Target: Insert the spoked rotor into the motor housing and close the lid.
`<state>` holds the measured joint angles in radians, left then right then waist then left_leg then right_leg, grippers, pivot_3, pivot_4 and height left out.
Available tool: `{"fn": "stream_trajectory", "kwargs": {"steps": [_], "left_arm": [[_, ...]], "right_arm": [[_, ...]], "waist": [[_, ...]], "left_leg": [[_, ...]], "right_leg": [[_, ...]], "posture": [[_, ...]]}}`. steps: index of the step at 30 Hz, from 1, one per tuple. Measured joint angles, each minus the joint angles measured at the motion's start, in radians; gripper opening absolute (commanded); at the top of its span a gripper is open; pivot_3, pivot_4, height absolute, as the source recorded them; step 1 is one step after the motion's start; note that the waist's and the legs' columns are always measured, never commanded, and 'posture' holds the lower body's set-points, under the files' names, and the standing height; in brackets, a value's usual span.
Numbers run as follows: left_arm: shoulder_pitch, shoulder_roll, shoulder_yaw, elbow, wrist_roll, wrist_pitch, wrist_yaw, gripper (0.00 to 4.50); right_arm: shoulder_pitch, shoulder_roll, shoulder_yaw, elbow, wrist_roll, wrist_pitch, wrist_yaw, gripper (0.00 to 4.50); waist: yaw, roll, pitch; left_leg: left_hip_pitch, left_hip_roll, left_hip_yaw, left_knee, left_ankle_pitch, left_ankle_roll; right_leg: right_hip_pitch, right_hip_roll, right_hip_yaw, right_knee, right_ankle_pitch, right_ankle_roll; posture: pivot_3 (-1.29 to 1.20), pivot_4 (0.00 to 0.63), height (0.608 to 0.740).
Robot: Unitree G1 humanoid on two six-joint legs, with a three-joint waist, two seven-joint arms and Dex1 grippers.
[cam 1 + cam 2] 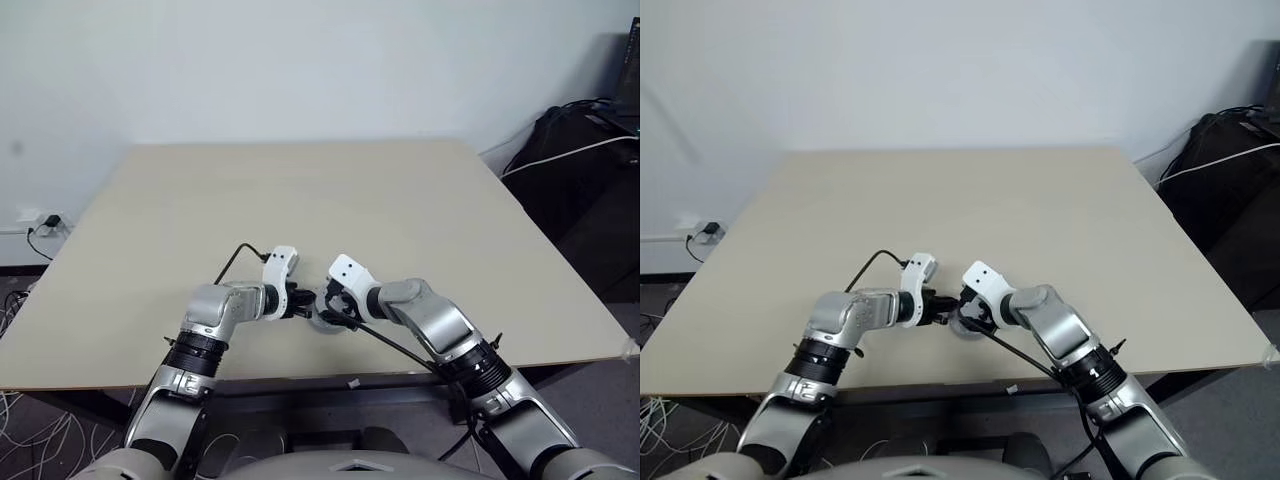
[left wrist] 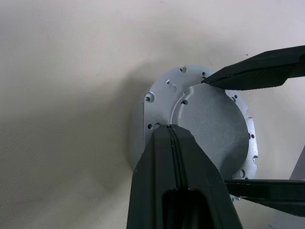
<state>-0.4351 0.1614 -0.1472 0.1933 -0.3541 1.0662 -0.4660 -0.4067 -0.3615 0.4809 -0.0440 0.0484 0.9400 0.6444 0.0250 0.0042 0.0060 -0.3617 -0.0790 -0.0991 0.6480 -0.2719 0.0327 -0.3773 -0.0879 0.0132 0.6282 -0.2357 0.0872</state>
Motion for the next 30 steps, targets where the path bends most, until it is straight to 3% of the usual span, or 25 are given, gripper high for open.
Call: {"fn": "stream_trajectory", "kwargs": {"steps": [5, 9, 16, 20, 26, 30], "left_arm": [[0.000, 0.000, -0.001, 0.000, 0.000, 0.000, 0.001, 0.00], [0.000, 0.000, -0.002, 0.000, 0.000, -0.001, -0.001, 0.00], [0.001, -0.002, -0.003, -0.001, 0.000, -0.004, -0.010, 0.00], [0.000, -0.003, -0.002, -0.002, 0.000, -0.006, -0.015, 0.00], [-0.006, -0.010, -0.006, 0.001, 0.001, -0.013, -0.017, 0.00], [-0.006, -0.014, -0.012, 0.003, 0.001, -0.024, -0.020, 0.00]], "right_arm": [[0.005, 0.001, -0.004, -0.004, 0.001, -0.001, -0.004, 3.21], [0.026, 0.012, -0.040, -0.005, 0.013, -0.015, -0.011, 4.46], [0.075, 0.007, -0.085, -0.064, 0.042, -0.001, -0.018, 4.46], [0.126, -0.054, -0.114, -0.170, 0.093, 0.035, 0.016, 4.46], [0.233, -0.108, -0.352, -0.350, 0.324, 0.069, 0.130, 4.46], [0.255, 0.041, -0.563, -0.305, 0.350, 0.112, -0.060, 4.46]], "waist": [[0.000, 0.000, 0.000], [0.000, 0.000, 0.000], [0.002, -0.001, 0.003], [0.005, -0.001, 0.009], [0.008, -0.004, 0.011], [0.011, -0.003, 0.012]], "left_leg": [[0.000, 0.000, 0.000, 0.000, 0.000, 0.000], [0.000, 0.000, -0.001, 0.000, 0.000, 0.000], [-0.001, 0.000, -0.001, 0.000, 0.000, 0.000], [-0.003, 0.000, -0.001, 0.000, 0.000, 0.000], [-0.005, -0.001, -0.002, 0.000, 0.000, 0.001], [-0.005, 0.000, -0.002, 0.000, 0.000, 0.000]], "right_leg": [[0.000, 0.000, 0.000, 0.000, 0.000, 0.000], [0.000, 0.000, 0.000, 0.000, 0.000, 0.000], [0.000, 0.000, 0.000, 0.000, 0.000, 0.000], [-0.002, 0.000, 0.000, 0.000, 0.000, 0.000], [-0.002, 0.000, -0.001, -0.001, 0.000, 0.001], [-0.003, 0.000, 0.000, -0.001, 0.000, 0.001]], "posture": [[0.00, 0.000, 0.740], [0.00, 0.000, 0.740], [0.00, 0.000, 0.740], [0.00, 0.000, 0.740], [0.00, 0.000, 0.740], [0.00, 0.000, 0.740]]}}
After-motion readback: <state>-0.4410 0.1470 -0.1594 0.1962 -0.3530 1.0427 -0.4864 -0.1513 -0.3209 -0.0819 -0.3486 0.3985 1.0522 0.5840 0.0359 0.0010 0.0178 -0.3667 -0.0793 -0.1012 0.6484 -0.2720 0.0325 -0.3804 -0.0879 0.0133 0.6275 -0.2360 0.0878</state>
